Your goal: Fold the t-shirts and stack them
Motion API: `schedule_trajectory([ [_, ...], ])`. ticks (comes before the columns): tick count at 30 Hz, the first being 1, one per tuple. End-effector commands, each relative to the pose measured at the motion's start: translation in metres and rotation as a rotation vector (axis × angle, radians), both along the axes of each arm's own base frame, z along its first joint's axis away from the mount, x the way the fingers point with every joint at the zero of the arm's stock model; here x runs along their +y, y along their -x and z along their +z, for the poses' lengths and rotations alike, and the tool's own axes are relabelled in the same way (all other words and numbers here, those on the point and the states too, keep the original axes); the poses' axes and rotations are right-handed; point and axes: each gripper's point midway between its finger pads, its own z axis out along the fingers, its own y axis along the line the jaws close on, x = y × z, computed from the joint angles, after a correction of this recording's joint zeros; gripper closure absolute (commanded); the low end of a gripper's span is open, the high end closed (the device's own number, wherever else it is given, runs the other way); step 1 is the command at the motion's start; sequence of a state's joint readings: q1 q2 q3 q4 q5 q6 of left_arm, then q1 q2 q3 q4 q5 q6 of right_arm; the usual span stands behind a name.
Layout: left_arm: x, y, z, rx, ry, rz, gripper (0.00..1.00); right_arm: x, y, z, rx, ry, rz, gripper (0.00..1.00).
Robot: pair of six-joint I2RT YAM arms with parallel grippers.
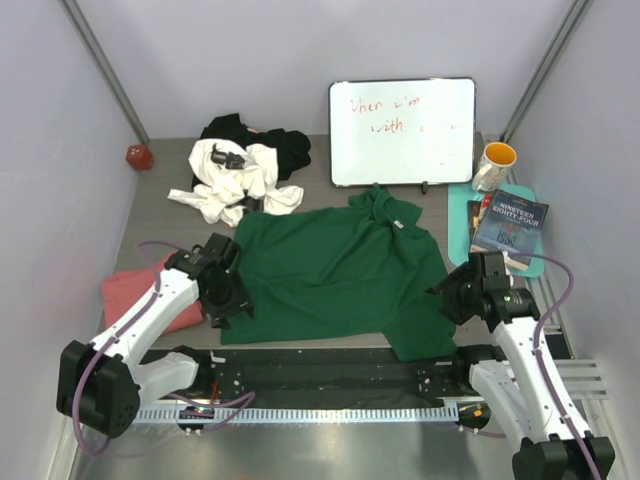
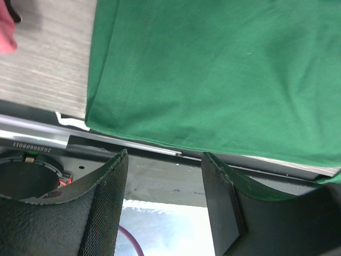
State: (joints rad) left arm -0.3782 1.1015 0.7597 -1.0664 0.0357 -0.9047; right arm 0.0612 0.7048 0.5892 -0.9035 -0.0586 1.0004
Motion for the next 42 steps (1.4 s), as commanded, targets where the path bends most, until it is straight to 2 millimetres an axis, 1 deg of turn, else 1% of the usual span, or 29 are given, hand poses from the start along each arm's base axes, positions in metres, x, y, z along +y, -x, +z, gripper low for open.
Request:
schedule_trajectory([
  [1, 0.001, 0.015, -0.007, 0.058, 0.0, 0.034, 0.42, 0.002, 0.009, -0.008, -0.003, -0.037, -0.043, 0.39],
  [4, 0.001, 0.016, -0.008, 0.066, -0.002, 0.039, 0.42, 0.0, 0.013, -0.01, 0.004, -0.028, -0.041, 0.39],
  [8, 0.004, 0.019, -0.013, 0.096, -0.021, 0.043, 0.41, -0.01, 0.013, -0.008, 0.012, 0.034, -0.048, 0.39],
  [16, 0.006, 0.027, -0.02, 0.138, -0.062, 0.048, 0.41, 0.0, 0.005, -0.006, 0.003, -0.014, -0.026, 0.39],
  [19, 0.006, 0.034, -0.025, 0.164, -0.079, 0.054, 0.42, 0.001, 0.004, -0.003, -0.016, -0.021, -0.021, 0.39],
  [24, 0.006, 0.038, -0.03, 0.18, -0.1, 0.069, 0.44, 0.001, 0.001, 0.006, -0.056, -0.026, -0.02, 0.39],
  [25, 0.005, 0.038, -0.03, 0.179, -0.098, 0.072, 0.44, 0.002, 0.001, 0.007, -0.06, -0.027, -0.018, 0.39],
  [27, 0.011, 0.036, -0.033, 0.163, -0.138, 0.084, 0.45, 0.002, 0.0, 0.011, -0.074, -0.027, -0.013, 0.39],
  [33, 0.014, 0.037, -0.042, 0.175, -0.165, 0.115, 0.46, 0.004, -0.003, 0.016, -0.09, -0.031, 0.005, 0.39],
  [42, 0.015, 0.032, -0.048, 0.175, -0.189, 0.12, 0.48, 0.008, -0.005, 0.014, -0.094, -0.052, 0.017, 0.39],
])
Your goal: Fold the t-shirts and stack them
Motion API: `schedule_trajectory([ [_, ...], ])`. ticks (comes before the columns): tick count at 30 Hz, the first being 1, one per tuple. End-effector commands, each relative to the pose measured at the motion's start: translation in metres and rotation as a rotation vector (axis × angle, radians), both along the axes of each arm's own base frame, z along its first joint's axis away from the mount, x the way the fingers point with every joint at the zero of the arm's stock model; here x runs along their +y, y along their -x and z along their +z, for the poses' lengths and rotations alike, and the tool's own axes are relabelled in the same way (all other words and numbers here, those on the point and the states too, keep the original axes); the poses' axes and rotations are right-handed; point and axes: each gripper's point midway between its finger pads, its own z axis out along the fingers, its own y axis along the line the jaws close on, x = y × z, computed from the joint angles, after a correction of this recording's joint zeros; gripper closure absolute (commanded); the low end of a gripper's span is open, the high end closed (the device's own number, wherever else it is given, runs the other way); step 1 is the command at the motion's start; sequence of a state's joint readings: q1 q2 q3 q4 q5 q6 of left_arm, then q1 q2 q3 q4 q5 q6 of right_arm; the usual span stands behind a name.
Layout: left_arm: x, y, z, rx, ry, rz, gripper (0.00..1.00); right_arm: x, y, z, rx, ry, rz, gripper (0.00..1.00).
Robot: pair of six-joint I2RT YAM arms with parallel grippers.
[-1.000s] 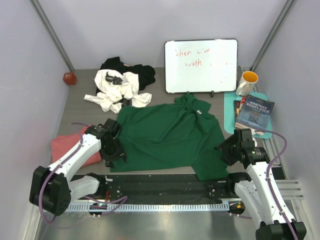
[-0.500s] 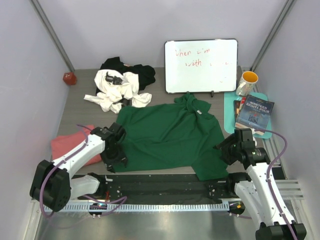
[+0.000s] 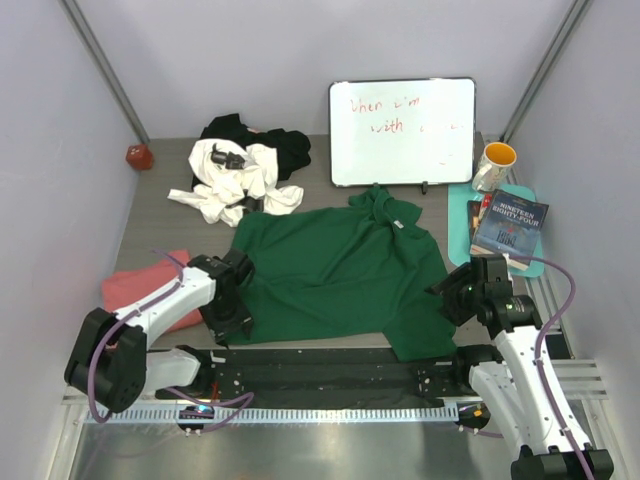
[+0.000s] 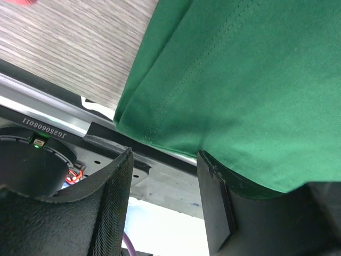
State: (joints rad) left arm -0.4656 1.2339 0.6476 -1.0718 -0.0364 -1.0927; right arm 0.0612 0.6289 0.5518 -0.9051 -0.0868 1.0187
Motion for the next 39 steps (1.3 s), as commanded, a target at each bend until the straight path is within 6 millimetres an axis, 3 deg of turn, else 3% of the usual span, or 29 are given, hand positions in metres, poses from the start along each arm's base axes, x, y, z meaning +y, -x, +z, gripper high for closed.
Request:
schedule_trajectory([
  [1, 0.003, -0.007, -0.003, -0.021, -0.036, 0.01, 0.48, 0.004, -0.012, 0.015, -0.063, -0.019, 0.019, 0.39],
  [9, 0.008, -0.018, 0.009, -0.07, -0.069, -0.005, 0.47, 0.005, -0.014, 0.014, -0.058, -0.02, 0.026, 0.39],
  [26, 0.006, -0.011, -0.015, 0.005, -0.07, -0.02, 0.48, 0.007, -0.021, 0.019, -0.073, -0.026, 0.035, 0.39],
  [29, 0.006, -0.01, -0.016, 0.011, -0.072, -0.018, 0.6, 0.007, -0.021, 0.019, -0.072, -0.026, 0.038, 0.39],
  [32, 0.006, -0.009, -0.015, 0.0, -0.068, -0.014, 0.79, 0.007, -0.021, 0.019, -0.073, -0.027, 0.039, 0.39],
  [36, 0.005, -0.009, -0.015, -0.005, -0.067, -0.014, 0.95, 0.006, -0.02, 0.019, -0.077, -0.018, 0.037, 0.4],
  [39, 0.006, -0.01, -0.013, -0.005, -0.074, -0.016, 1.0, -0.001, -0.018, 0.017, -0.066, 0.018, 0.02, 0.4],
])
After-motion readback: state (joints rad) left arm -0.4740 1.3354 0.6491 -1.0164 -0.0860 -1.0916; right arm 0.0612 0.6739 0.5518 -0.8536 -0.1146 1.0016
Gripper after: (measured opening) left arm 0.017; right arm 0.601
